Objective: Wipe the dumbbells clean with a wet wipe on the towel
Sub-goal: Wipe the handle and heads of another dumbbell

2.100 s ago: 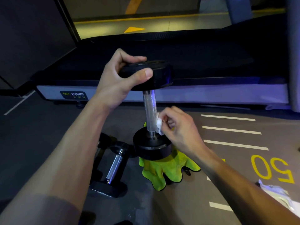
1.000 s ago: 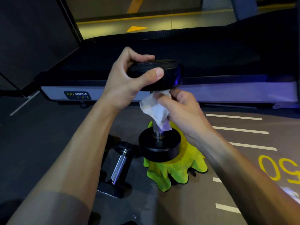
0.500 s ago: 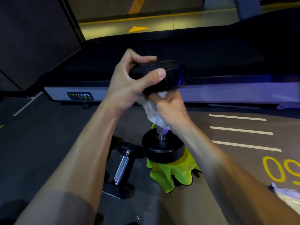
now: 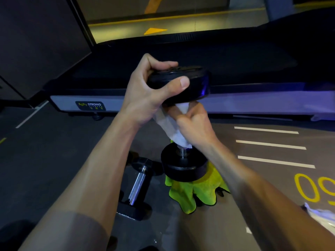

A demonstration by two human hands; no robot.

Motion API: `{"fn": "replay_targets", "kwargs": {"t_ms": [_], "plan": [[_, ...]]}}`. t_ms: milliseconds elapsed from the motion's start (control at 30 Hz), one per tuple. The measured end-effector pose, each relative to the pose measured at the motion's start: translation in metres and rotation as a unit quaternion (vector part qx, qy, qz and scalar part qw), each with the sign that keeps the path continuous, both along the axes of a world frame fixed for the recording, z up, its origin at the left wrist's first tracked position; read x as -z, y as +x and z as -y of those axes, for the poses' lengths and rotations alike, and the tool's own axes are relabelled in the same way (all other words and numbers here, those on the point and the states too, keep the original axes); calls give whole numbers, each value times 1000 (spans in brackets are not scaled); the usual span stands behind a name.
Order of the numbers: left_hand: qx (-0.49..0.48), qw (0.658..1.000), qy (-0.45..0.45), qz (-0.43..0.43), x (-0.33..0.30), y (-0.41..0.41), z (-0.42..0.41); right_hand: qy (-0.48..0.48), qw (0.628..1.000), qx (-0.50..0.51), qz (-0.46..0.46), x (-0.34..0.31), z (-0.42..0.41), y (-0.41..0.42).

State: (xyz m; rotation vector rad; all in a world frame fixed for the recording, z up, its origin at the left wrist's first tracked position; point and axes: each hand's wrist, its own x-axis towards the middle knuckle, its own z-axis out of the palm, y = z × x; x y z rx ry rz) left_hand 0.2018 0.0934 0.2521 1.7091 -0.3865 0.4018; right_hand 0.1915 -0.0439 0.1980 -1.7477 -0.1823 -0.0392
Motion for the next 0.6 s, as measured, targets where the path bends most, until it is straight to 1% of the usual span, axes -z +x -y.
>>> {"fn": "replay_targets", "kwargs": {"t_ms": [67, 100, 167, 200, 267, 367, 400, 467, 500, 533, 567, 600], "plan": [[2, 1000, 0, 0, 1, 0, -2, -34, 993, -99, -59, -4, 16, -1], [3, 1000, 1, 2, 1, 0, -2, -59, 988, -123, -68, -2, 21, 0], [5, 1000, 1, 3, 2, 0, -2, -107, 987, -116, -37, 3, 24, 1], [3, 1000, 1, 3, 2, 1, -1, -106, 989, -99, -2, 5, 23, 0], [-5, 1000, 3, 3, 2, 3, 0, -41, 997, -43, 57, 10, 15, -3], [-7, 1000, 0, -1, 2, 4, 1, 77, 994, 43, 58, 10, 0, -14], [-6, 1000, -1, 0, 2, 4, 2, 135, 989, 51, 33, 9, -4, -16], [-5, 1000, -8, 2, 2, 2, 3, 261, 963, 55, -47, 0, -7, -12], [-4, 1000, -11, 5, 3, 2, 3, 297, 949, 54, -86, -3, -5, -8], [-1, 1000, -14, 5, 3, 1, 2, 329, 935, 33, -130, -6, -4, -4], [2, 1000, -14, 5, 2, 0, 2, 361, 917, -7, -171, -6, -6, 3], [3, 1000, -12, 6, 3, -1, 2, 393, 898, -56, -192, -6, -5, 9]]}}
